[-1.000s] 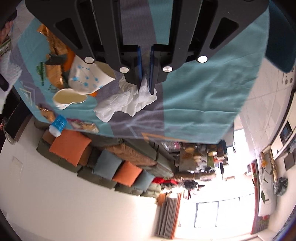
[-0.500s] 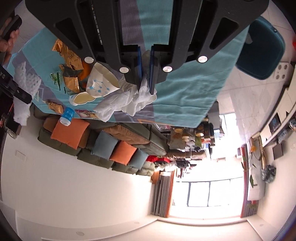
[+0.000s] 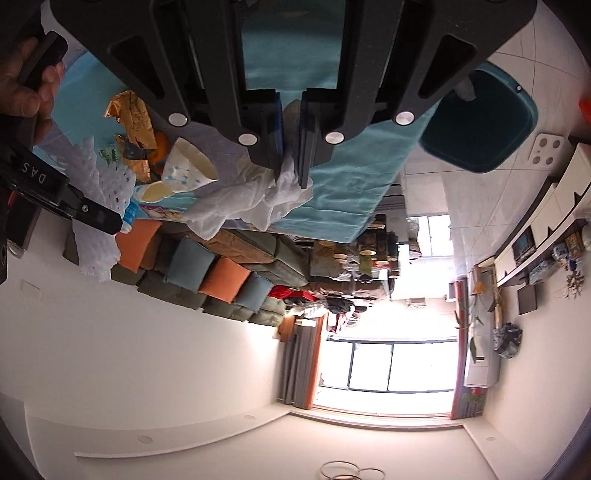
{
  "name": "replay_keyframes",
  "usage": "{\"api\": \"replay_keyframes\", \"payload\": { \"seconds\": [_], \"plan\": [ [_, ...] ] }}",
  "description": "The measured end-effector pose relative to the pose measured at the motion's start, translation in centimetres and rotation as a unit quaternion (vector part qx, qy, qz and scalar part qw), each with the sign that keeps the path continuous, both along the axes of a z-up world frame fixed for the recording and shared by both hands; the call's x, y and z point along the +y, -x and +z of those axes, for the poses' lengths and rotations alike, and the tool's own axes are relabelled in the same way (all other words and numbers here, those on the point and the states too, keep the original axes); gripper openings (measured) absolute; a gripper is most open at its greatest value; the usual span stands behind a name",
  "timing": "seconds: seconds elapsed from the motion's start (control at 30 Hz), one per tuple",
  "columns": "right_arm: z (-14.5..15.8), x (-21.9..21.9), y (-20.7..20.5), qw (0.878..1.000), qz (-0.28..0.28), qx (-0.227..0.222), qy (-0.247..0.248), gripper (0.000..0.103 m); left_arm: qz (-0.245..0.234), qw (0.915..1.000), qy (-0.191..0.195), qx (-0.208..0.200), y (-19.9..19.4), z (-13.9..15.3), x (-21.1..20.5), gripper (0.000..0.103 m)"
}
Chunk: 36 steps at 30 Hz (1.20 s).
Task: Collect trash
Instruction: 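Carry the foam net and tissue to the teal bin with both tools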
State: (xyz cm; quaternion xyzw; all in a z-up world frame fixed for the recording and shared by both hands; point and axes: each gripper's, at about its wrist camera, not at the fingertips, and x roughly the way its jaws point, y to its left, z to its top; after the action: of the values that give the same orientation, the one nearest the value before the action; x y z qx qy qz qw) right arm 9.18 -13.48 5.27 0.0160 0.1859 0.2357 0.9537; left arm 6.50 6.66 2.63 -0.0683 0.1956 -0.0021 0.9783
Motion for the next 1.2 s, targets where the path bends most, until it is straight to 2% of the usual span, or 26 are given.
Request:
{"api": "replay_keyframes", "payload": {
  "seconds": [0.23, 0.57, 0.83, 0.93, 1.2],
  "plan": [
    [0.7, 4.7, -0.3, 0.999, 0.052, -0.005, 0.002, 0.022, 0.053, 0.9985, 0.014, -0.009, 2.1, 0.2, 4.2, 0.007],
    [0.5, 13.0, -2.3, 0.989, 0.144, 0.010, 0.007, 0.023, 0.119, 0.9928, 0.010, -0.006, 3.8, 0.0, 9.4, 0.008],
    [-0.4, 20.7, -4.5, 0.971, 0.231, 0.049, 0.017, 0.024, 0.175, 0.9841, 0.008, 0.025, 3.5, -1.7, 14.8, 0.008],
    [-1.2, 23.6, -5.6, 0.962, 0.263, 0.077, 0.020, 0.024, 0.199, 0.9793, 0.008, 0.037, 3.1, -2.3, 17.0, 0.009],
    [-3.7, 29.8, -7.9, 0.942, 0.305, 0.134, 0.048, 0.024, 0.243, 0.9666, 0.011, 0.081, 1.1, -4.6, 22.6, 0.010]
  ]
}}
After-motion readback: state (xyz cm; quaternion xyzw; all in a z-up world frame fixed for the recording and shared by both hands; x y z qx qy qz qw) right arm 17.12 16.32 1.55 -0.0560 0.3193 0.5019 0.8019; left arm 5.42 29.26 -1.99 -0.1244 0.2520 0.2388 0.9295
